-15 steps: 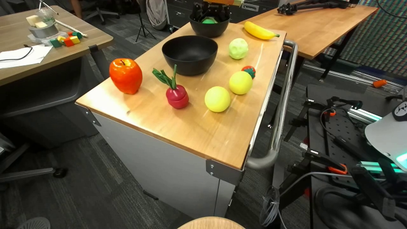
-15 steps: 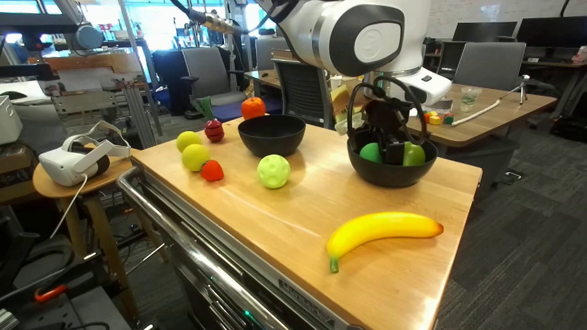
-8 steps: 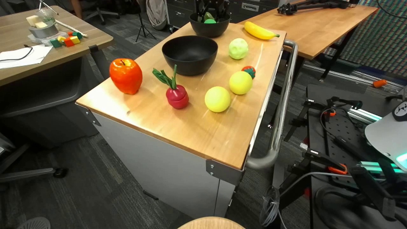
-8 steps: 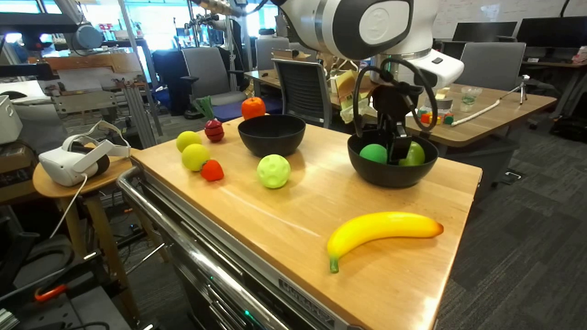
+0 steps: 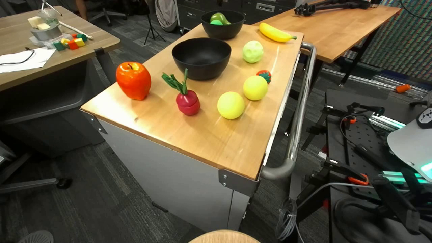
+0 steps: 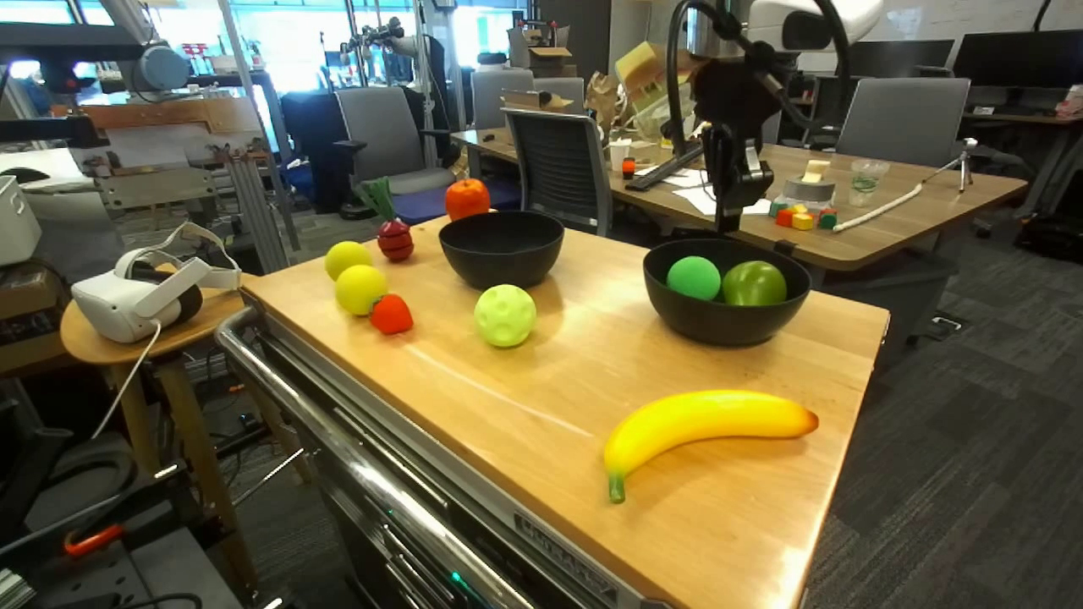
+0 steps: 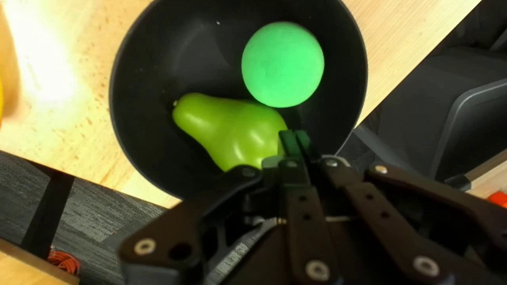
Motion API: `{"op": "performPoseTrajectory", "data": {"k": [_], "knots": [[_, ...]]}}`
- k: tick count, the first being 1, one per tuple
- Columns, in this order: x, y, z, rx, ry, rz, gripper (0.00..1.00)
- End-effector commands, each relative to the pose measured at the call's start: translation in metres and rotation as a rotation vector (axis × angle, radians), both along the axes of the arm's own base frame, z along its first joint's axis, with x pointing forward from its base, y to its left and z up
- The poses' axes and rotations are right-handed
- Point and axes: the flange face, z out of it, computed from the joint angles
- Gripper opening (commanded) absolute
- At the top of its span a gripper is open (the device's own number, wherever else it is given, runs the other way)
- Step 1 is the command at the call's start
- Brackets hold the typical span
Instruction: Remove the fruits from the bowls
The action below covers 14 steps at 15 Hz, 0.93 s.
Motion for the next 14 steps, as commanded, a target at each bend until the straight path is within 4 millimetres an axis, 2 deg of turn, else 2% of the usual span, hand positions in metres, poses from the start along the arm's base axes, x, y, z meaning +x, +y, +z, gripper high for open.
{"op": "performPoseTrajectory", "data": {"k": [1, 10, 13, 14], "knots": [[-0.001, 0.004, 0.003, 0.034, 0.012, 0.03, 0.33], [0.017, 0.011, -0.049, 0.047, 0.098, 0.038, 1.0], [0.018, 0.013, -0.063, 0.062, 0.118, 0.041, 1.0], [0.018, 0.014, -0.066, 0.066, 0.123, 0.042, 0.75]]}}
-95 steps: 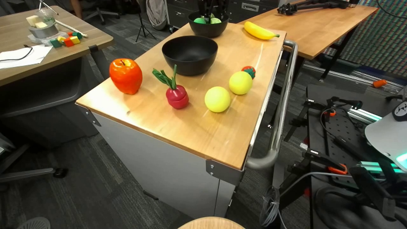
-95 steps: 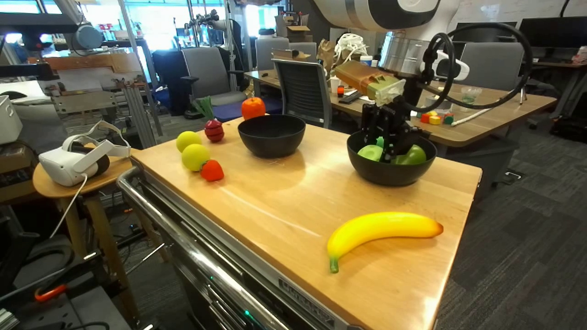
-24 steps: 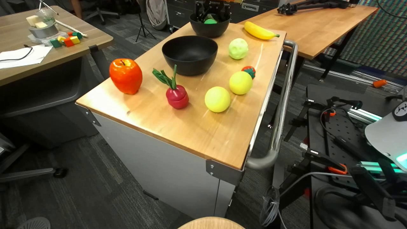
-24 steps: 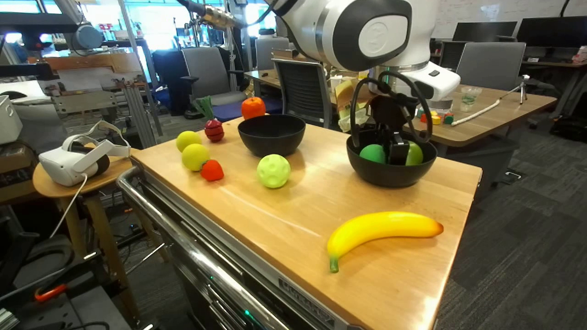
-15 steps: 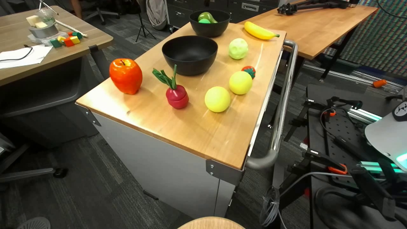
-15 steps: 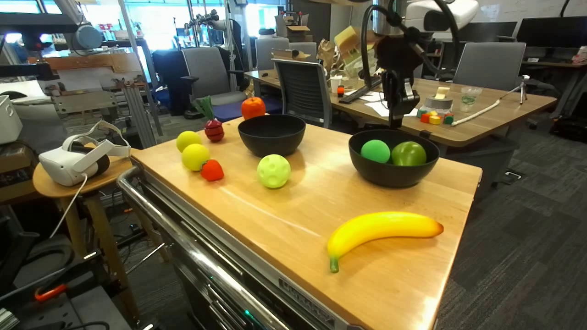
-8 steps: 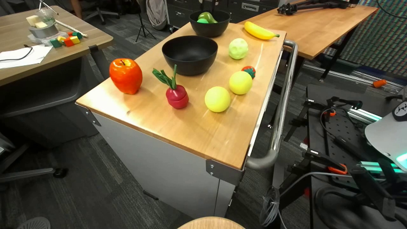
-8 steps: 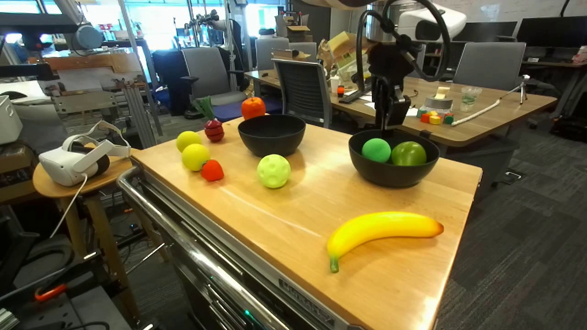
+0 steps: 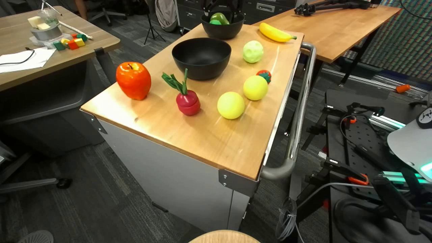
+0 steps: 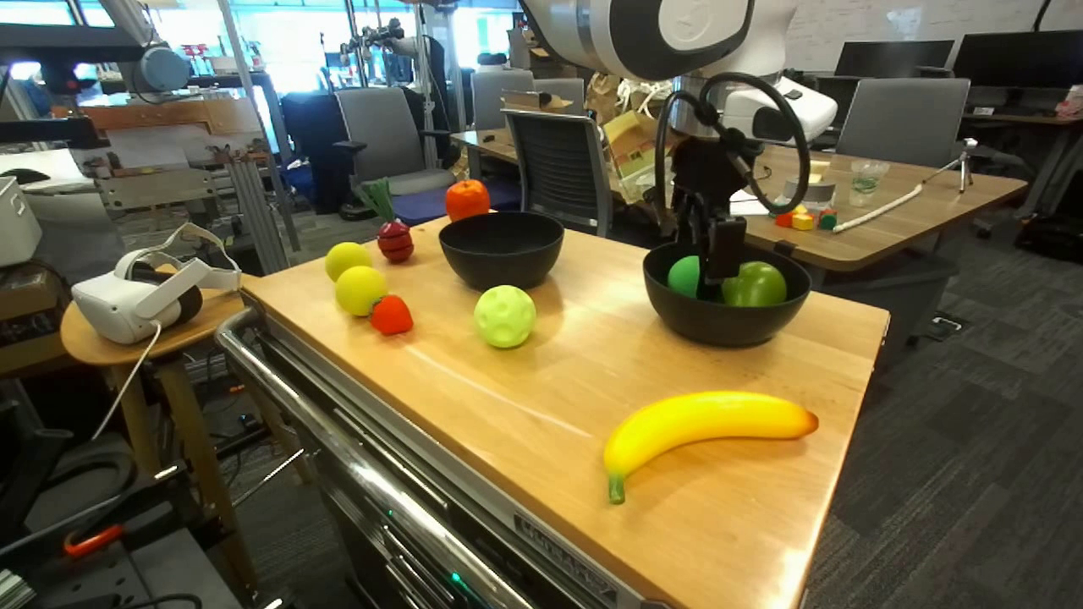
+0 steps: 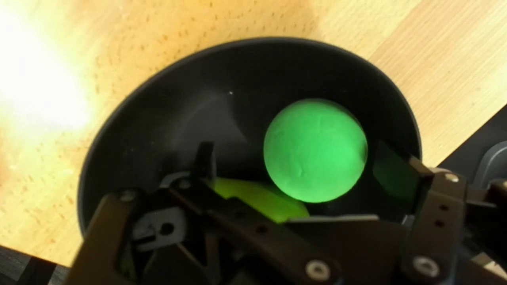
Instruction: Remove the fruits from the bowls
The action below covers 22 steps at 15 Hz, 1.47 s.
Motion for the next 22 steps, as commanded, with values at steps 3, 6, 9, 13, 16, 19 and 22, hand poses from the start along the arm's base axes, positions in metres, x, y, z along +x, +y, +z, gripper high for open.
{"op": "performPoseTrajectory", "data": {"k": [3, 6, 9, 13, 16, 19, 22], "knots": [[0.006, -0.001, -0.006, 0.027, 0.015, 0.002, 0.6], [0.002, -0.003, -0.004, 0.029, 0.018, -0.001, 0.37], [-0.003, 0.0, 0.016, 0.005, 0.001, 0.025, 0.31], [-0.028, 0.027, 0.08, -0.106, 0.054, 0.216, 0.3], [-0.059, 0.052, 0.122, -0.181, 0.143, 0.298, 0.3], [-0.087, 0.075, 0.123, -0.093, 0.195, 0.346, 0.3], [-0.107, 0.074, 0.08, -0.013, 0.224, 0.265, 0.3]]}}
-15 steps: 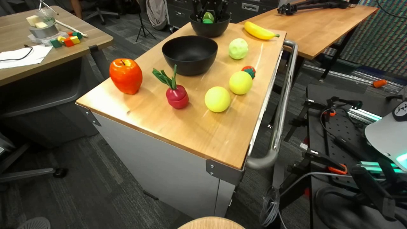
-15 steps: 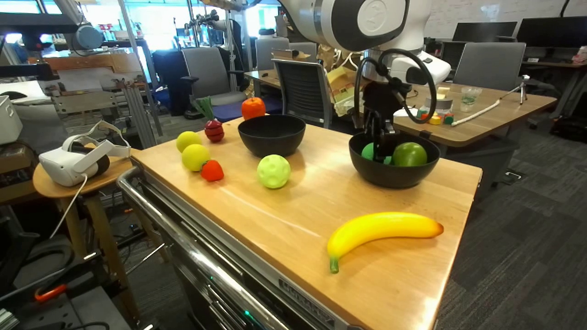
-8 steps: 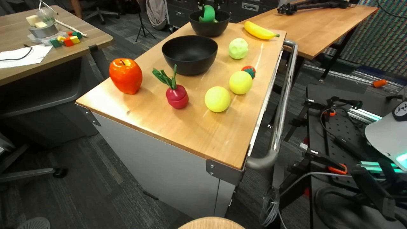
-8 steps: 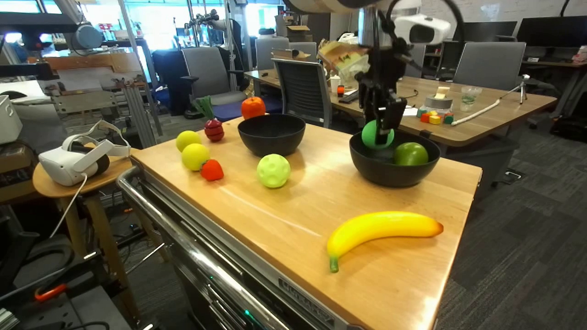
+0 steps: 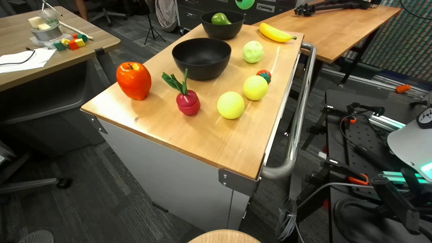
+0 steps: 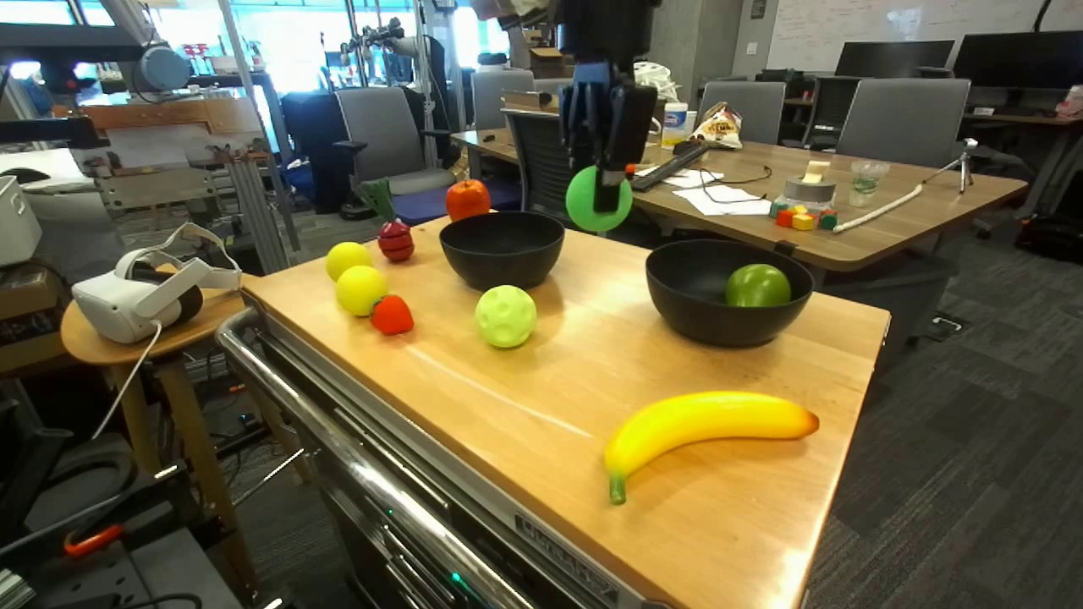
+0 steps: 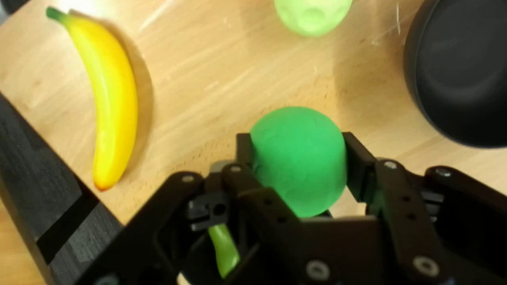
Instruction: Remove the fruits from the bowls
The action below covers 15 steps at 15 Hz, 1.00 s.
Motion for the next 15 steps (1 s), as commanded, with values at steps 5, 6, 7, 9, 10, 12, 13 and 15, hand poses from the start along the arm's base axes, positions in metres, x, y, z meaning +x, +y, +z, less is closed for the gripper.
{"op": "performPoseTrajectory", "data": {"k": [5, 6, 7, 9, 10, 12, 13, 15], "knots": [[-0.037, -0.014, -0.1, 0.021, 0.008, -0.126, 0.3], [-0.038, -0.015, -0.107, 0.013, 0.002, -0.128, 0.3], [-0.038, -0.016, -0.111, 0.01, -0.003, -0.131, 0.7], [-0.039, -0.015, -0.104, -0.003, -0.022, -0.122, 0.85], [-0.04, -0.013, -0.094, -0.012, -0.032, -0.109, 0.94], [-0.044, -0.01, -0.053, -0.069, -0.06, -0.06, 1.0], [-0.047, -0.009, -0.027, -0.136, -0.107, -0.036, 1.0], [-0.044, -0.012, 0.015, -0.23, -0.167, -0.011, 1.0]]}}
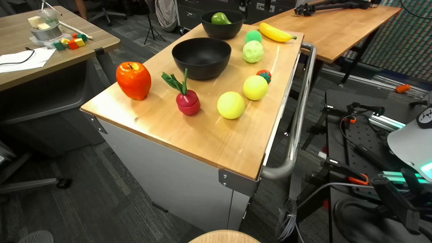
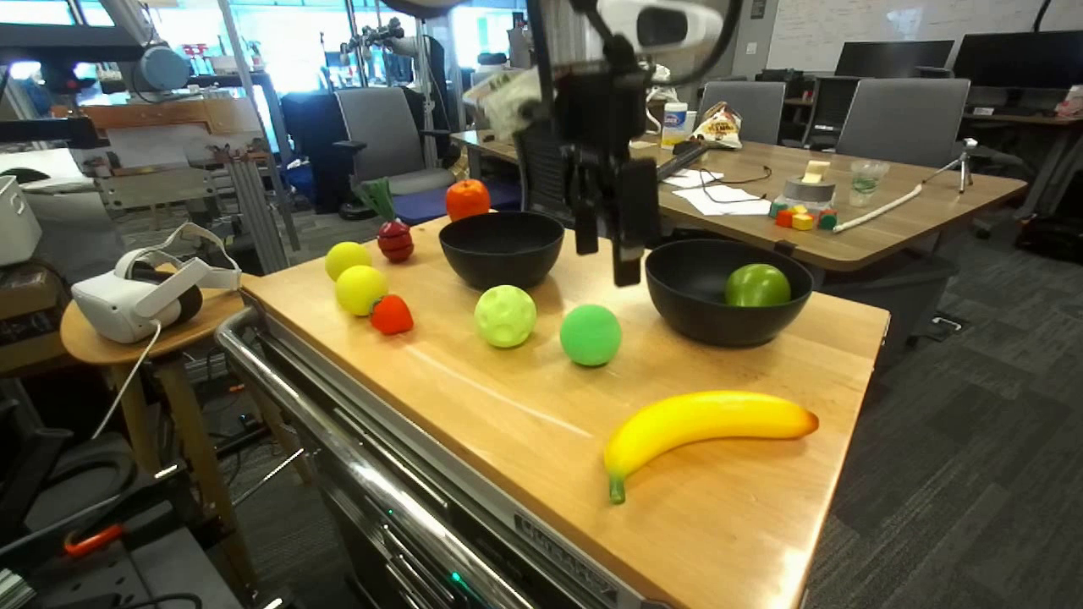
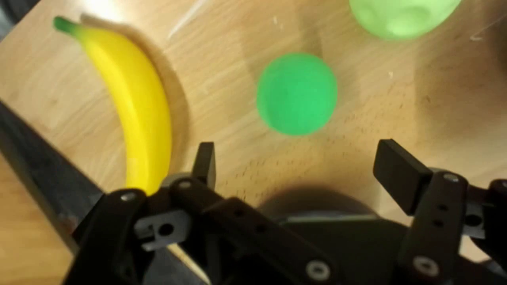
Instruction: Remove the fruits from the bowls
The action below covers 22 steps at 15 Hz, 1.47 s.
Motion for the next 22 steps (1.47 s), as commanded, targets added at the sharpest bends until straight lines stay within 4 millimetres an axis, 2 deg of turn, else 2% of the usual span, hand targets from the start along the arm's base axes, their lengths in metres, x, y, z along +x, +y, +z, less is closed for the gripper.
{"op": "performPoseTrajectory", "data": {"k": [1, 3, 4, 5, 8, 9, 12, 13, 16, 18, 19, 20, 22], "knots": [[-0.004, 0.001, 0.083, -0.152, -0.131, 0.045, 1.0], [0.015, -0.006, 0.103, -0.138, -0.239, 0.123, 1.0], [0.026, -0.01, 0.103, -0.098, -0.252, 0.183, 1.0], [0.034, -0.02, 0.098, -0.108, -0.269, 0.237, 1.0], [0.057, -0.017, 0.072, -0.061, -0.276, 0.401, 1.0], [0.036, -0.013, 0.081, -0.071, -0.253, 0.316, 1.0], [0.053, -0.015, 0.059, -0.059, -0.24, 0.378, 1.0], [0.046, -0.007, 0.063, 0.018, -0.242, 0.507, 1.0], [0.051, -0.001, 0.067, 0.095, -0.254, 0.636, 1.0], [0.057, 0.007, 0.062, 0.151, -0.2, 0.712, 1.0], [0.061, 0.009, 0.06, 0.078, -0.207, 0.641, 1.0], [0.053, 0.004, 0.055, 0.11, -0.203, 0.653, 1.0], [0.055, 0.008, 0.054, 0.101, -0.196, 0.65, 1.0]]}}
